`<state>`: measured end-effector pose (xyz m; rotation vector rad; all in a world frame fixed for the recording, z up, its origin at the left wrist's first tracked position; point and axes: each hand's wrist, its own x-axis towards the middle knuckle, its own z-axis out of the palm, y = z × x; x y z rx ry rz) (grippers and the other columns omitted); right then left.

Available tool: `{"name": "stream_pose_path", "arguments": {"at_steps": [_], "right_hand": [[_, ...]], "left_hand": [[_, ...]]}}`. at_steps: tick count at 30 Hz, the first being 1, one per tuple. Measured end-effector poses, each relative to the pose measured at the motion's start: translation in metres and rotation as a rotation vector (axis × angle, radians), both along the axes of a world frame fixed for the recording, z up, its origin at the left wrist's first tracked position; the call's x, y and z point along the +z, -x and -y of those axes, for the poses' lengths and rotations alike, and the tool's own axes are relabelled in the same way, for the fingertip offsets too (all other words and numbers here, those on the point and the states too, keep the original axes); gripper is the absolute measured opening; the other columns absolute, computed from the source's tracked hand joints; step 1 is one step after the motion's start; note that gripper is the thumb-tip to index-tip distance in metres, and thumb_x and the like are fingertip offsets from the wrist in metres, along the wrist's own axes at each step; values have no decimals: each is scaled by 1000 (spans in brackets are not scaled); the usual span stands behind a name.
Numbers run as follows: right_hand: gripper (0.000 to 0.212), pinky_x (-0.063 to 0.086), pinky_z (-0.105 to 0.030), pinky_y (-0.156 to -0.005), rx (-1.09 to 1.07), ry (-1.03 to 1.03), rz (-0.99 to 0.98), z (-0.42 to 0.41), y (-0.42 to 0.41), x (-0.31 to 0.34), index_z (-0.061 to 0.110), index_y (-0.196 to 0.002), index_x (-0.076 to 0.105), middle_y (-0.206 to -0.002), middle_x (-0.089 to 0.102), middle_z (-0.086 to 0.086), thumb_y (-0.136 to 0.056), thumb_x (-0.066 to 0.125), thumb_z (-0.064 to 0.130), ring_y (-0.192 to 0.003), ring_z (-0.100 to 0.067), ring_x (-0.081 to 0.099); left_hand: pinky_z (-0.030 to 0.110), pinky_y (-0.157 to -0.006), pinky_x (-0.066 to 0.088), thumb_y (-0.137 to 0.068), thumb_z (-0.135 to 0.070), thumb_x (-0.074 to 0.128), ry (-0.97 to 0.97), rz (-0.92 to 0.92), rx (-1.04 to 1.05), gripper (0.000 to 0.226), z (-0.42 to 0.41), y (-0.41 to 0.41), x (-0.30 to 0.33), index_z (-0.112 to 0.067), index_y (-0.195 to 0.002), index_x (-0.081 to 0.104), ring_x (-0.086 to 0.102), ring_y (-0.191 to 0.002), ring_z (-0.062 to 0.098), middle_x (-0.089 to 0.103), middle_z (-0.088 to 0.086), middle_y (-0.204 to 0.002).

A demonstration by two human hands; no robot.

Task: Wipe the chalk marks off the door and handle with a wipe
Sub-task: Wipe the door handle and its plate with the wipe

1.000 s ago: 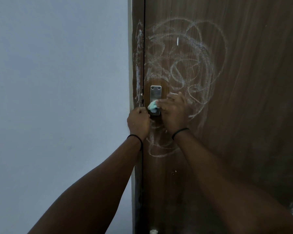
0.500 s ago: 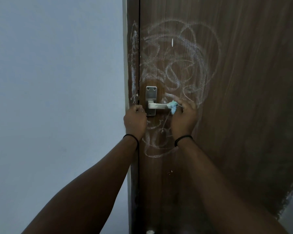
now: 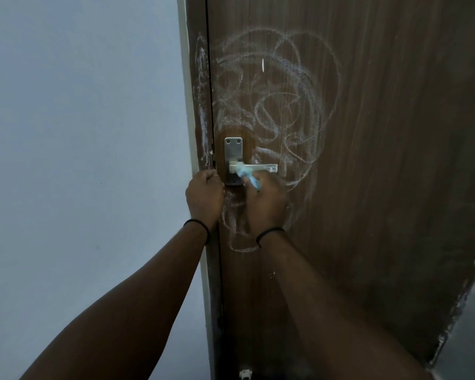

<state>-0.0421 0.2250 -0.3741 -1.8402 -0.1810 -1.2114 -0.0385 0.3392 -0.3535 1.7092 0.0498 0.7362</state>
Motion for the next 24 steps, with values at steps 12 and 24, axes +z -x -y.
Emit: {"name": "stream_pose_path", "arguments": {"at_steps": [12,24], "right_hand": [[4,37,-11,-60,30,-77,-18,1,-19,12,15,-84,65,-92,61,-2,-85,64,11,-76,-7,51],[14,38,-3,-50,28,-871,-56,7,-32,19,18,-83,55,-74,56,13,-89,66,21,-65,2,52]], "left_hand": [[40,-77,58,-94,-20,48,-68,42,-12,27,14,1,6,-35,-75,60,68,-81,22,70,1,-84],[36,-95,54,-99,-21,50,-132,116,-57,35,7,-4,7,-15,-133,58,66,-103,20,69,6,-118]]}}
